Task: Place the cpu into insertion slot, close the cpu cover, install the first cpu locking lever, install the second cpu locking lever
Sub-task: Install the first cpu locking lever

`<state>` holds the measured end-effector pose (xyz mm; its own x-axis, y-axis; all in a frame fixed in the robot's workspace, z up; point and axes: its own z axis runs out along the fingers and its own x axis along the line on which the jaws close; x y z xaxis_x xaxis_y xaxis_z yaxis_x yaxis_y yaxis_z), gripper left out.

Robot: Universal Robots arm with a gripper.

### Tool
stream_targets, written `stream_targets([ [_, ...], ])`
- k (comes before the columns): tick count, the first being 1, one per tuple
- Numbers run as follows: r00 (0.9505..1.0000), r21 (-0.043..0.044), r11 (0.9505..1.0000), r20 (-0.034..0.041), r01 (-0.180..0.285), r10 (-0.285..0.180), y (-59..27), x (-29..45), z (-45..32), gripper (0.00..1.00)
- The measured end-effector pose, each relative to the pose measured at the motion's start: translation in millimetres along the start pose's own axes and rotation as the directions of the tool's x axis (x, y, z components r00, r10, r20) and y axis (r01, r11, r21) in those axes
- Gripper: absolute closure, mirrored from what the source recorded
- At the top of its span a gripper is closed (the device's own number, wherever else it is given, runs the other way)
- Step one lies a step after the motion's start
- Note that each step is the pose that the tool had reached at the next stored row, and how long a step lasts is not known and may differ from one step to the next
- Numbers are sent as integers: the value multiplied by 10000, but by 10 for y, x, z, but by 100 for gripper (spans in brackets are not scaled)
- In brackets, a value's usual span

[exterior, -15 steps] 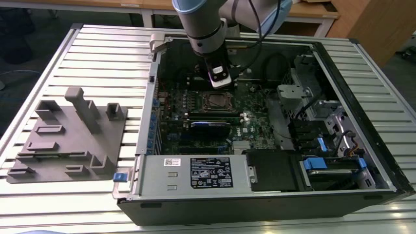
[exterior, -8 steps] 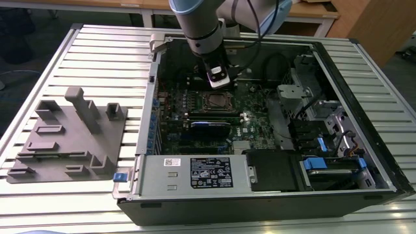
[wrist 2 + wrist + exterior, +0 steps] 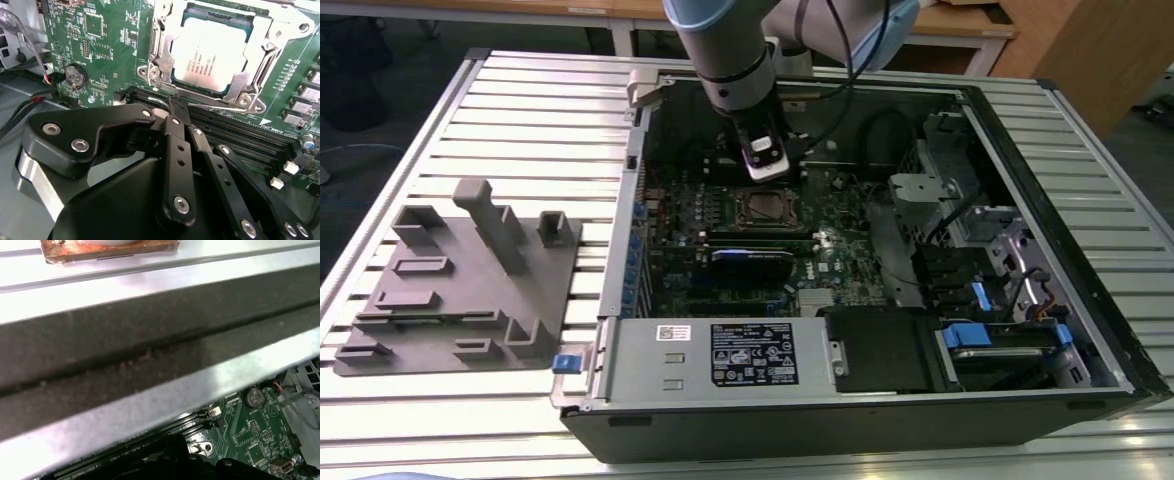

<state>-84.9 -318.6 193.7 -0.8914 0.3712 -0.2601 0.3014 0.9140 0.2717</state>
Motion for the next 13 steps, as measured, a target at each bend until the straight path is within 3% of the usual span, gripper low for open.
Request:
stream_targets([
  [2, 10000, -37, 10000, -10, -19, 19, 0, 0, 2, 89],
  [13, 10000, -43, 10000, 14, -21, 21, -32, 0, 28, 89],
])
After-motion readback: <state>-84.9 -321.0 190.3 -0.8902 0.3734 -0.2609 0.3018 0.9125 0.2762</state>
